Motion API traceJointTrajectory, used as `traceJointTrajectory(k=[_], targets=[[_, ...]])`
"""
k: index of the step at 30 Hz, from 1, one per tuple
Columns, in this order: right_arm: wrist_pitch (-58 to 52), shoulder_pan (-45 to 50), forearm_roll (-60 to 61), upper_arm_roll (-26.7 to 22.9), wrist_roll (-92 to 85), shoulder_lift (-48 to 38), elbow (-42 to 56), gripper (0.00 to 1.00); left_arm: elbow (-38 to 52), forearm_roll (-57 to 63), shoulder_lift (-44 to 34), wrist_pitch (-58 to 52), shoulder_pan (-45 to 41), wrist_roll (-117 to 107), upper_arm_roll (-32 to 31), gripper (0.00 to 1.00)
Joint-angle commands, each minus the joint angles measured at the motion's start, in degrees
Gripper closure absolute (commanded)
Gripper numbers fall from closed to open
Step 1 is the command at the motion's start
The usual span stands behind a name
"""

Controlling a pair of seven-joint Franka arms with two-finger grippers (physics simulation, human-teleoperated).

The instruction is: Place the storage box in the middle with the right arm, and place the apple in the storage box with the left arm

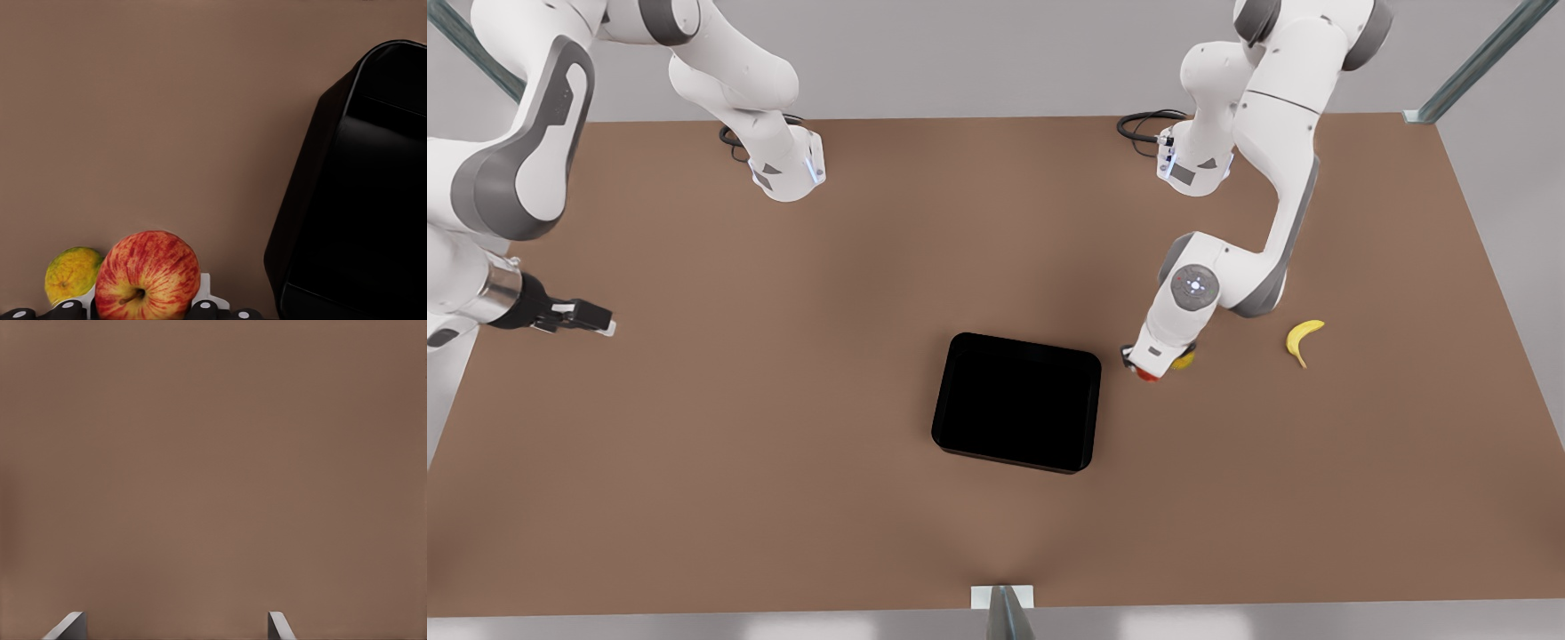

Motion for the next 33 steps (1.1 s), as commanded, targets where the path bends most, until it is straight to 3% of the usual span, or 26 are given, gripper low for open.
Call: traceJointTrajectory(k=[1, 17, 18, 19, 23, 30, 33], targets=[[0.0, 0.3, 0.0, 0.2, 0.1, 0.0, 0.1, 0.00, 0.3, -2.9, 0.1, 0.0, -0.3, -1.2, -0.2, 0.43], [0.8, 0.9, -0.1, 0.5, -2.3, 1.4, 1.5, 0.00, 19.6, -2.1, 14.7, 0.4, -10.5, -9.3, -1.2, 0.41], [0.8, 0.9, -0.1, 0.5, -2.3, 1.5, 1.5, 0.00, 19.7, -2.0, 15.0, 0.8, -10.6, -9.3, -1.1, 0.16], [0.8, 0.9, -0.1, 0.5, -2.3, 1.7, 1.5, 0.00, 19.8, -1.9, 15.0, 0.8, -10.6, -9.3, -1.1, 0.00], [0.9, 1.0, -0.1, 0.5, -2.2, 2.2, 1.5, 0.00, 19.7, -0.6, 14.5, 0.4, -10.5, -9.3, -1.2, 0.00], [1.1, 0.6, 0.0, 0.5, -1.5, 2.1, 1.5, 0.00, 17.6, -2.9, -2.0, -20.4, 1.3, 18.5, 0.2, 0.00], [1.0, 0.4, -0.3, 0.5, -1.5, 1.9, 1.5, 0.00, 17.8, -8.7, -9.2, -24.9, 1.5, 31.4, 8.3, 0.00]])
